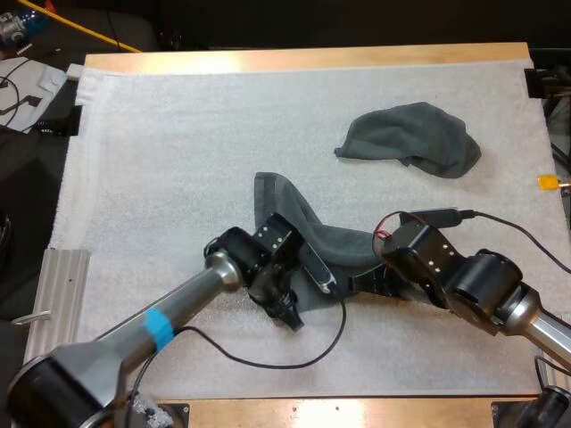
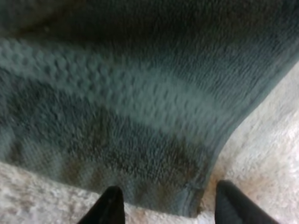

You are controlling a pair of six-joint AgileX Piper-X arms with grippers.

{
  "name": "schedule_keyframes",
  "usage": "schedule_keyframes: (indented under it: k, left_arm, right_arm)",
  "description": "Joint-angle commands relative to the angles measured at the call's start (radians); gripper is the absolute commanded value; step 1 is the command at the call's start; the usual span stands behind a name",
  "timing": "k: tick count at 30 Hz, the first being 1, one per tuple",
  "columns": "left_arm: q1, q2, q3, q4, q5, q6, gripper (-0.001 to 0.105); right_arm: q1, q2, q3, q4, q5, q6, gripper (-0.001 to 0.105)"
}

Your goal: Pick towel from pile, fold and stack

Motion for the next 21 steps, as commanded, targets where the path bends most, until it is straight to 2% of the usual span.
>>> schedule_keyframes:
  k: [1,11,13,17,18,19,21]
  left_arm:
    - [-0.005,0.063,-0.004,-0.003,-0.015,0.006,0.042]
    - [-0.006,0.143,-0.003,-0.011,-0.009,0.010,0.041]
    - [-0.006,0.144,-0.003,-0.007,-0.006,0.010,0.032]
    - [-0.006,0.139,-0.004,0.000,-0.008,0.006,0.005]
    - [-0.006,0.138,-0.004,0.003,-0.006,0.005,0.001]
    - [-0.004,0.147,-0.002,-0.004,-0.003,-0.004,0.005]
    - [-0.006,0.152,0.000,-0.001,-0.002,-0.006,0.000]
  right_arm:
    - [-0.002,-0.007,-0.001,0.000,-0.001,0.004,0.000]
    - [-0.001,-0.007,-0.002,-0.003,-0.001,0.006,0.000]
    - [-0.001,-0.006,-0.002,-0.005,0.000,0.006,0.000]
    - [-0.001,-0.010,-0.003,-0.006,0.001,0.006,0.000]
    - [-0.001,-0.010,-0.002,-0.007,0.002,0.006,0.000]
    - [-0.001,-0.011,-0.003,-0.002,0.006,0.003,0.000]
    - [-0.001,-0.007,-0.002,0.001,0.007,0.004,0.000]
